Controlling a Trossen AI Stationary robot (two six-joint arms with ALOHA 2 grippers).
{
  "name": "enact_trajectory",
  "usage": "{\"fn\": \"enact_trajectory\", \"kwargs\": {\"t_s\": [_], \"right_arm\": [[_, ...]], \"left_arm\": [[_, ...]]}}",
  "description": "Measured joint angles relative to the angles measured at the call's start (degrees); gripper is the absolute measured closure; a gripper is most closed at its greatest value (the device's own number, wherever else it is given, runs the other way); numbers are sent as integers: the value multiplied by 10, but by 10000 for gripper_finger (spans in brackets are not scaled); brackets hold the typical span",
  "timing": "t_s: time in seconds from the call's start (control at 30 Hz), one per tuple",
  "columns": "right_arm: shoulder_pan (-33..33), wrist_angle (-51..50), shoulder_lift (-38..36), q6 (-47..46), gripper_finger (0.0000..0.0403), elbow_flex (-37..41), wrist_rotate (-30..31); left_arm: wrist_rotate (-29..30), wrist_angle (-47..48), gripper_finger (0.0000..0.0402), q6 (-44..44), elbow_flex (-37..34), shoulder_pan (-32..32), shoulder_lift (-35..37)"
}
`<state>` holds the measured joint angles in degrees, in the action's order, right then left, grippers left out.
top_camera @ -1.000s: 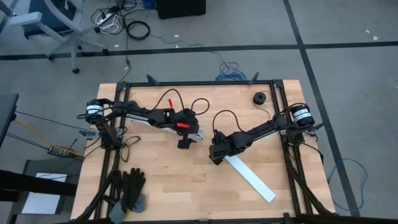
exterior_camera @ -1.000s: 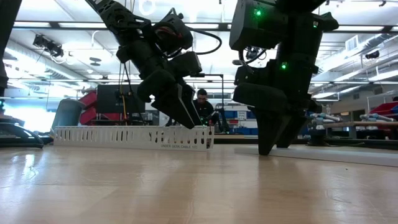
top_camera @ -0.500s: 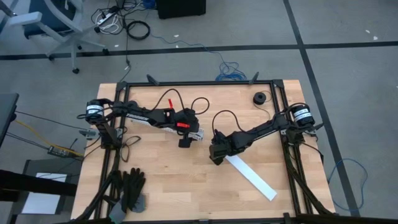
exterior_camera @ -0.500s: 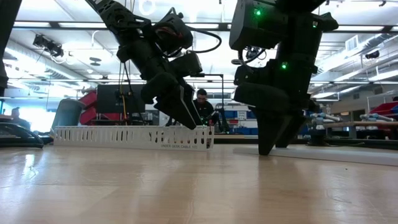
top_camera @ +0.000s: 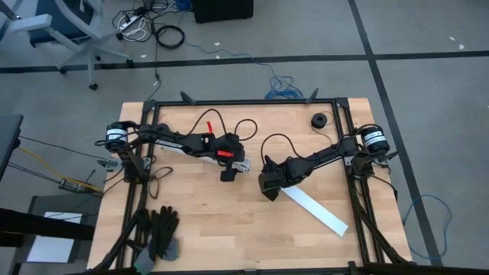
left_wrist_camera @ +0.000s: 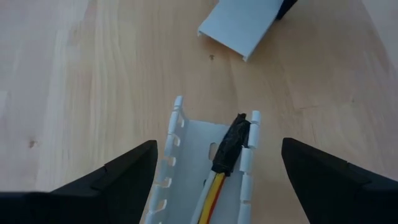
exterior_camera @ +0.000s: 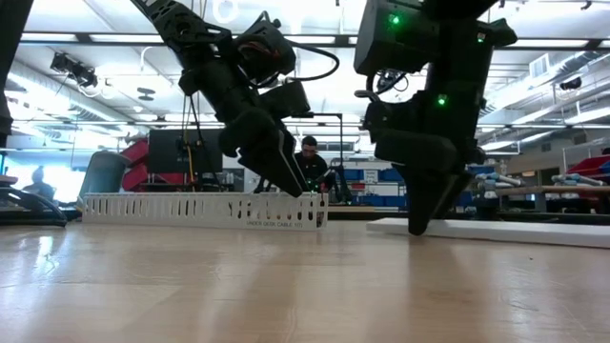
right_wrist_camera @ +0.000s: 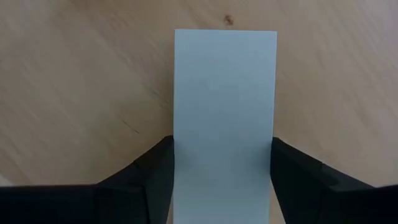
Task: Ziptie cables
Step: Close the white cable duct
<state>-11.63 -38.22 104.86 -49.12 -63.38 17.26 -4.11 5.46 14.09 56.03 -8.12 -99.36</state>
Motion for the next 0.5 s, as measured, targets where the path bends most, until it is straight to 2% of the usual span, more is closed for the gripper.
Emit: {"fn": "enact_trajectory", "kwargs": {"t_s": [0.5], "right_arm": [[1,4,-1,23,191,-3,-1]], "left_arm": [[17,-43,81,-54,0,0,0]]}}
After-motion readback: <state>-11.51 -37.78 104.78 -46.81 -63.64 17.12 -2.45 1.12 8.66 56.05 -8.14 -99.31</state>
